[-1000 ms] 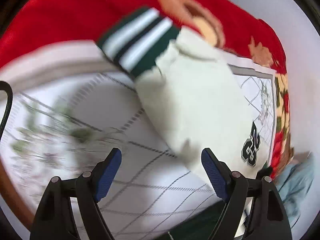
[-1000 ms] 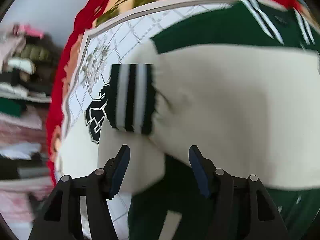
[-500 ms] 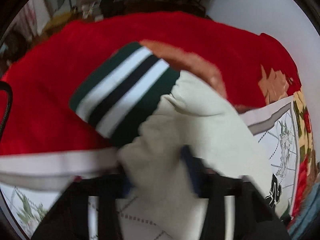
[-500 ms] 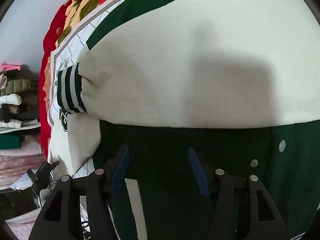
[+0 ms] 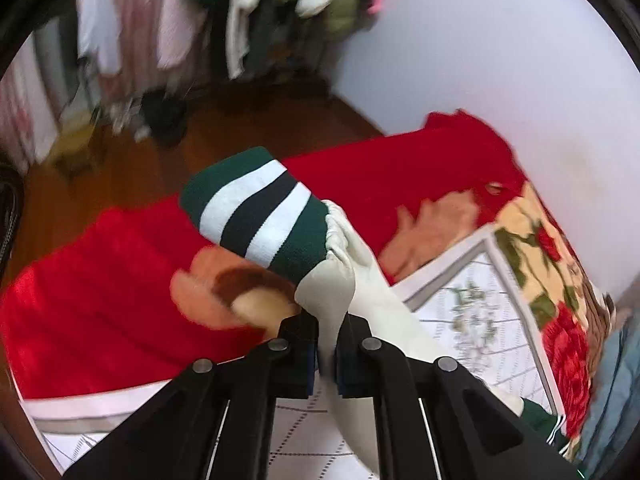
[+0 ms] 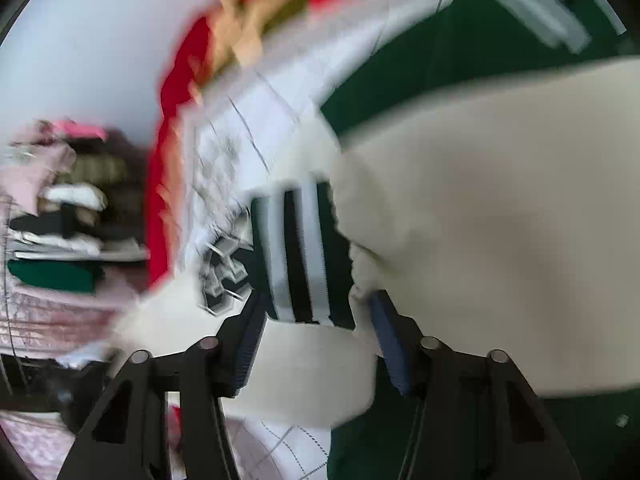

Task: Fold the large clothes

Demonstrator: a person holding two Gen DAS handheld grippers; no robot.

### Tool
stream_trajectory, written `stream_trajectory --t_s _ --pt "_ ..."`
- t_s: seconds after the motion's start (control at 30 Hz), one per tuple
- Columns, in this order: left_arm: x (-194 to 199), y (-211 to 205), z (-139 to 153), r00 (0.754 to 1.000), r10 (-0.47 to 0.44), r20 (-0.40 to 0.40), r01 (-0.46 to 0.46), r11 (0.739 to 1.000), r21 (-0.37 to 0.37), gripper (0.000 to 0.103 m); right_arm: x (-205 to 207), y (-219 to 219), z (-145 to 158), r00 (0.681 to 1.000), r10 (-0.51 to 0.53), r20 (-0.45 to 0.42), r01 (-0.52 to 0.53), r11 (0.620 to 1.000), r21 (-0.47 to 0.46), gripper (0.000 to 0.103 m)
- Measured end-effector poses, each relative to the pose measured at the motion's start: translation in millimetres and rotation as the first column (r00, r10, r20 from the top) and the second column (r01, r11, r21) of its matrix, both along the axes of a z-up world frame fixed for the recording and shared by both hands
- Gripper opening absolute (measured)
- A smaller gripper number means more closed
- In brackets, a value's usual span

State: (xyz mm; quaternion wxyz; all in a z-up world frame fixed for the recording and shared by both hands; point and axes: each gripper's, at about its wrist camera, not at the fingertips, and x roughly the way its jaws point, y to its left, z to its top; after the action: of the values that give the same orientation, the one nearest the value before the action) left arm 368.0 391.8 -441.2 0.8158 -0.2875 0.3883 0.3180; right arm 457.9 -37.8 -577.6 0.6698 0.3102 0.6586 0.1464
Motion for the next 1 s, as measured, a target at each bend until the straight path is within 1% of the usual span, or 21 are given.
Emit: stream_trajectory --t_s 0.03,0.07,0.1,0.17,0.27,0.3,0.37,0.43,0.47,0.5,0.53,0.57,0.63,0.73,0.77,0.8,0.83,0.87,0.9,0.97,1.0 --pt "3 -8 11 1.0 -0.029 0.007 0.028 0.999 0.036 0.004 3 3 -10 1.0 0.013 -0.024 -0.013 1.0 0.0 0.055" --pt "8 -18 23 0.998 -0.059 0.01 0.058 0.996 0.074 0.004 3 3 -12 0.999 0.023 -0.027 -0.023 1.0 0.003 0.055" --pt "13 -30 35 0.995 -0.095 0.018 0.093 0.989 0.111 0.003 3 -3 -9 0.999 0.037 -0.026 -0.036 0.999 0.025 0.055" --pt "21 -53 55 0.987 -0.16 0.031 0.153 0.974 0.168 0.003 -5 -26 6 0.999 0.037 -0.004 -0.037 0.998 0.051 0.055" --pt "36 -98 81 0.96 -0.277 0.046 0.26 0.938 0.228 0.003 -23 -72 26 0.999 -0.02 0.032 0.019 0.999 0.03 0.056" --pt "42 -115 87 0.948 -0.315 0.048 0.294 0.923 0.248 0.003 -32 -95 31 0.998 -0.053 0.031 0.053 0.998 0.018 0.056" --pt "57 -161 96 0.913 -0.405 0.04 0.378 0.88 0.287 0.003 -54 -144 37 0.992 -0.12 0.022 0.12 0.993 0.005 0.056" --pt "69 -205 99 0.873 -0.486 0.038 0.456 0.842 0.287 0.003 -70 -181 40 0.984 -0.176 0.009 0.177 0.984 -0.016 0.056" --pt "77 -237 100 0.841 -0.539 0.039 0.51 0.816 0.273 0.003 -83 -208 41 0.977 -0.211 0.004 0.211 0.977 -0.026 0.056" --pt "81 -256 100 0.822 -0.569 0.039 0.541 0.799 0.262 0.003 -91 -222 42 0.973 -0.232 0.004 0.232 0.972 -0.028 0.056" --pt "87 -289 98 0.787 -0.616 0.037 0.59 0.768 0.249 0.003 -103 -245 43 0.965 -0.264 0.001 0.263 0.964 -0.041 0.056" --pt "90 -313 97 0.76 -0.649 0.034 0.624 0.743 0.241 0.003 -114 -265 44 0.957 -0.288 0.002 0.288 0.956 -0.061 0.056" --pt "96 -369 90 0.692 -0.722 0.022 0.702 0.679 0.215 0.002 -131 -298 46 0.947 -0.322 0.012 0.322 0.942 -0.096 0.056" --pt "97 -459 68 0.573 -0.82 -0.008 0.809 0.564 0.164 0.002 -154 -343 45 0.93 -0.366 0.019 0.364 0.916 -0.167 0.056" --pt "96 -491 58 0.527 -0.849 -0.025 0.842 0.518 0.148 0.002 -158 -354 45 0.926 -0.377 0.02 0.374 0.908 -0.188 0.056" --pt "93 -519 50 0.486 -0.873 -0.037 0.869 0.478 0.129 0.003 -166 -370 44 0.917 -0.397 0.021 0.392 0.893 -0.222 0.056" --pt "90 -544 40 0.45 -0.891 -0.051 0.89 0.443 0.11 0.003 -172 -383 43 0.909 -0.416 0.021 0.408 0.88 -0.242 0.056" --pt "83 -574 25 0.396 -0.915 -0.076 0.917 0.39 0.09 0.003 -178 -398 43 0.897 -0.441 0.02 0.431 0.864 -0.259 0.056" --pt "80 -592 18 0.364 -0.926 -0.096 0.931 0.358 0.078 0.003 -185 -412 42 0.887 -0.461 0.019 0.449 0.854 -0.261 0.056" --pt "71 -631 -7 0.295 -0.943 -0.151 0.955 0.294 0.029 0.004 -197 -434 40 0.868 -0.496 0.016 0.483 0.837 -0.257 0.056" --pt "67 -645 -22 0.27 -0.945 -0.186 0.961 0.276 -0.004 0.007 -204 -448 39 0.858 -0.513 0.017 0.498 0.823 -0.273 0.056"
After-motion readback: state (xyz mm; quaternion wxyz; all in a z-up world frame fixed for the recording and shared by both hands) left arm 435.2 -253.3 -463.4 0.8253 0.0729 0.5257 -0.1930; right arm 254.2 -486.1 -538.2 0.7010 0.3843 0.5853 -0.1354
